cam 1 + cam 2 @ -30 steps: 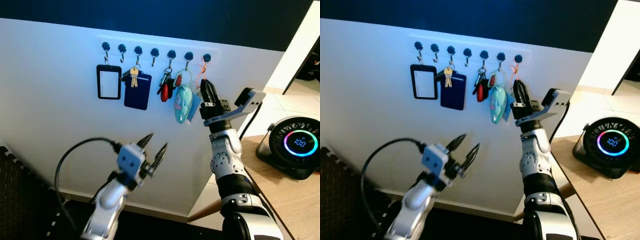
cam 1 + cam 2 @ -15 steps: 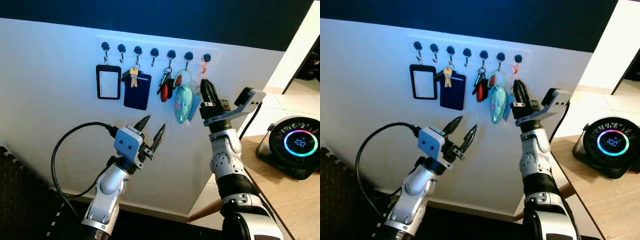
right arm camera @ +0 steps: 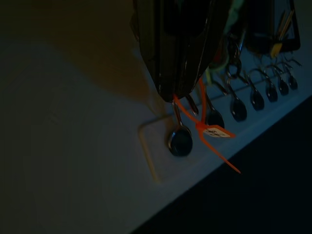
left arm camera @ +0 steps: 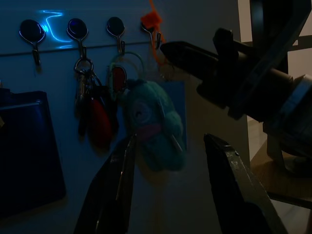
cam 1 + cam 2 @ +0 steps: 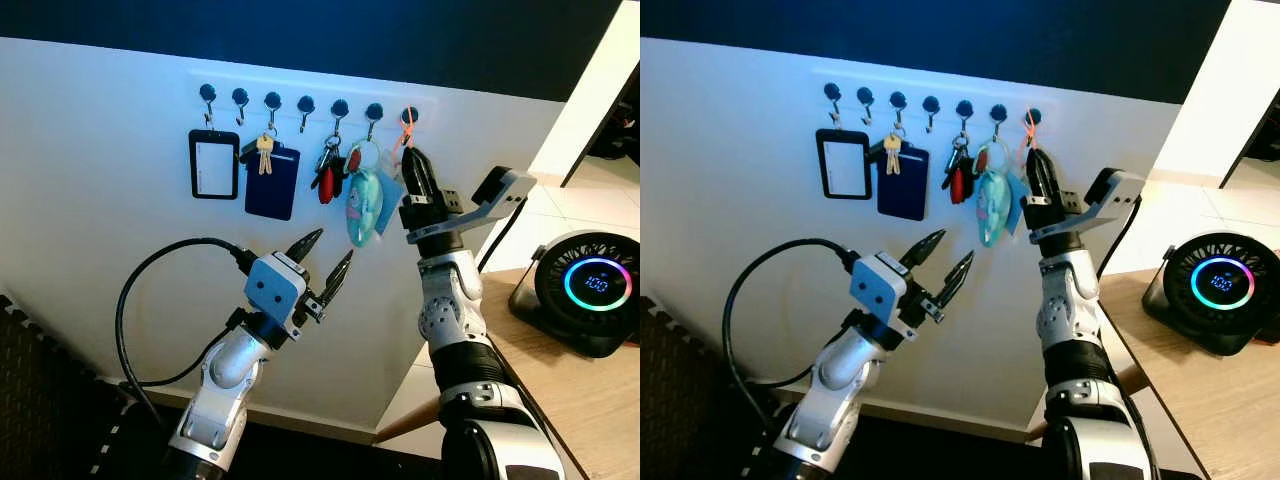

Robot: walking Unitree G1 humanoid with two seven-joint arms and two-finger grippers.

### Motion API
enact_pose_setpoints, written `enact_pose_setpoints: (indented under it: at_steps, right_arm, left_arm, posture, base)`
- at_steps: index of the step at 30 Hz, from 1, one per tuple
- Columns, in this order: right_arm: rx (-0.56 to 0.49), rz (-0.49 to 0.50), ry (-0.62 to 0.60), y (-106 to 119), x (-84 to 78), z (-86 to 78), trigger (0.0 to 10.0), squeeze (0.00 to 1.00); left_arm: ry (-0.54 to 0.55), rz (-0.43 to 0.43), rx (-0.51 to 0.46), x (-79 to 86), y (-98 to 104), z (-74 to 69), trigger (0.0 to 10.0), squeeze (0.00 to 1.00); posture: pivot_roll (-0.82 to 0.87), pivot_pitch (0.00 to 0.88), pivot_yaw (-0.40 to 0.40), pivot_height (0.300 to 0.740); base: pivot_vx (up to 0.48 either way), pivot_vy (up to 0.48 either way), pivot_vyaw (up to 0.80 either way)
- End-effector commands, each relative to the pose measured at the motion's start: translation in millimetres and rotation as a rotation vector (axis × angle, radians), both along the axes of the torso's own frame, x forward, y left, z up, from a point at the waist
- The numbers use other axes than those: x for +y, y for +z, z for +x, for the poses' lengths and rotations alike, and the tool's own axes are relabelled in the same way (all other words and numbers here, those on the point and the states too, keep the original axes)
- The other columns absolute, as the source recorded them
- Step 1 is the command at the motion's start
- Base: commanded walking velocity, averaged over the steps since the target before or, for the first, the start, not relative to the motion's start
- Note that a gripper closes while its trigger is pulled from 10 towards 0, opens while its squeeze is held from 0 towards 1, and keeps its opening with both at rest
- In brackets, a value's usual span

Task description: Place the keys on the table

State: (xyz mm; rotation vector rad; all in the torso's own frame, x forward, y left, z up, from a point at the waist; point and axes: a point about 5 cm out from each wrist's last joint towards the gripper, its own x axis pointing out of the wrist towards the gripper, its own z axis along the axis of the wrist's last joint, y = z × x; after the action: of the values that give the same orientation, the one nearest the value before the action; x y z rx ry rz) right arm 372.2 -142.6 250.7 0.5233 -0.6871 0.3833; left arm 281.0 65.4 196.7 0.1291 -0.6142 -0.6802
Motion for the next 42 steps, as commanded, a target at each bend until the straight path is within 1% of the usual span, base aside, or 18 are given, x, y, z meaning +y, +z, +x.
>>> enact_pose_setpoints:
  at_steps: [1, 9, 11, 14, 15, 19, 27, 28, 29, 30, 35, 36, 37, 38, 39, 40, 41, 42]
  right_arm:
    - [-0.035, 0.023, -0.003, 10.7, -2.9, -1.2, 0.0, 0.00]
    - [-0.072, 0.019, 0.029, 18.7, 0.8, -4.9, 0.2, 0.00]
    - [-0.078, 0.005, 0.041, 18.6, 2.3, -6.7, 0.6, 0.00]
    - [-0.083, -0.008, 0.051, 18.3, 3.8, -8.6, 0.6, 0.00]
    - [-0.084, -0.020, 0.057, 16.6, 4.0, -10.9, 1.1, 0.00]
    - [-0.071, -0.043, 0.060, 8.8, 2.1, -17.2, 1.3, 0.00]
    - [0.026, -0.072, 0.011, -25.7, -9.8, -29.9, 1.2, 0.00]
    - [0.026, -0.072, 0.011, -25.7, -9.8, -29.9, 1.2, 0.00]
    - [0.054, -0.087, 0.003, -35.4, -11.2, -33.3, 1.2, 0.00]
    - [0.054, -0.087, 0.003, -35.4, -11.2, -33.3, 1.2, 0.00]
    - [0.180, -0.110, -0.021, -73.0, -15.0, -39.1, 1.3, 0.00]
    - [0.180, -0.110, -0.021, -73.0, -15.0, -39.1, 1.3, 0.00]
    - [0.211, -0.119, -0.027, -82.2, -15.8, -40.1, 1.3, 0.00]
    - [0.246, -0.128, -0.030, -92.3, -16.2, -41.5, 1.6, 0.00]
    - [0.288, -0.158, -0.034, -104.7, -15.9, -43.6, 3.5, 0.00]
    - [0.288, -0.158, -0.034, -104.7, -15.9, -43.6, 3.5, 0.00]
    - [0.326, -0.187, -0.035, -115.3, -15.5, -45.7, 8.2, 0.00]
    - [0.357, -0.205, -0.034, -124.2, -15.2, -47.5, 10.0, 0.00]
  left_arm:
    - [-0.019, 0.015, 0.005, -4.0, -0.9, -2.1, 10.0, 0.00]
    - [-0.017, 0.015, 0.008, -4.1, -1.0, -2.9, 10.0, 0.00]
    - [-0.017, 0.016, 0.008, -4.0, -1.1, -3.0, 10.0, 0.00]
    - [-0.016, 0.016, 0.008, -3.8, -1.1, -3.0, 10.0, 0.00]
    - [-0.015, 0.018, 0.010, -3.3, -1.5, -3.2, 10.0, 0.00]
    - [-0.013, 0.023, 0.015, -2.2, -2.9, -3.8, 10.0, 0.00]
    - [-0.020, 0.032, 0.020, -3.5, -5.5, -5.9, 10.0, 0.00]
    - [-0.020, 0.032, 0.020, -3.5, -5.5, -5.9, 10.0, 0.00]
    - [-0.019, 0.032, 0.019, -3.1, -5.6, -6.1, 10.0, 0.00]
    - [-0.019, 0.032, 0.019, -3.1, -5.6, -6.1, 10.0, 0.00]
    - [0.035, 0.045, 0.047, 2.8, -13.4, -3.7, 10.0, 0.00]
    - [0.035, 0.045, 0.047, 2.8, -13.4, -3.7, 10.0, 0.00]
    - [0.054, 0.052, 0.056, 5.9, -17.2, -2.7, 10.0, 0.00]
    - [0.073, 0.064, 0.068, 10.3, -22.4, -1.5, 10.0, 0.00]
    - [0.098, 0.087, 0.095, 17.2, -31.7, 0.0, 10.0, 0.00]
    - [0.098, 0.087, 0.095, 17.2, -31.7, 0.0, 10.0, 0.00]
    - [0.119, 0.110, 0.123, 23.7, -40.8, 1.0, 10.0, 0.00]
    - [0.138, 0.127, 0.161, 29.8, -50.0, 1.8, 10.0, 0.00]
  posture:
    - [0.09, 0.080, -0.071, 0.740]
    - [0.09, 0.083, -0.071, 0.740]
    - [0.09, 0.084, -0.072, 0.740]
    - [0.09, 0.084, -0.072, 0.740]
    - [0.09, 0.085, -0.072, 0.740]
    - [0.09, 0.085, -0.070, 0.740]
    - [0.09, 0.087, -0.066, 0.740]
    - [0.09, 0.087, -0.066, 0.740]
    - [0.09, 0.085, -0.067, 0.740]
    - [0.09, 0.085, -0.067, 0.740]
    - [0.09, 0.076, -0.066, 0.740]
    - [0.09, 0.076, -0.066, 0.740]
    - [0.09, 0.070, -0.068, 0.740]
    - [0.09, 0.068, -0.069, 0.740]
    - [0.09, 0.064, -0.071, 0.740]
    - [0.09, 0.064, -0.071, 0.740]
    - [0.10, 0.058, -0.073, 0.740]
    - [0.10, 0.057, -0.073, 0.740]
  base:
    - [0.000, 0.000, 0.00]
    - [0.000, 0.000, 0.00]
    - [0.000, 0.000, 0.00]
    - [0.000, 0.000, 0.00]
    - [0.000, 0.000, 0.00]
    - [0.000, 0.000, 0.00]
    - [0.000, 0.000, 0.00]
    - [0.000, 0.000, 0.00]
    - [0.000, 0.000, 0.00]
    - [0.000, 0.000, 0.00]
    - [0.000, 0.000, 0.00]
    - [0.000, 0.000, 0.00]
    - [0.000, 0.000, 0.00]
    - [0.000, 0.000, 0.00]
    - [0.000, 0.000, 0.00]
    - [0.000, 0.000, 0.00]
    - [0.000, 0.000, 0.00]
    - [0.000, 0.000, 0.00]
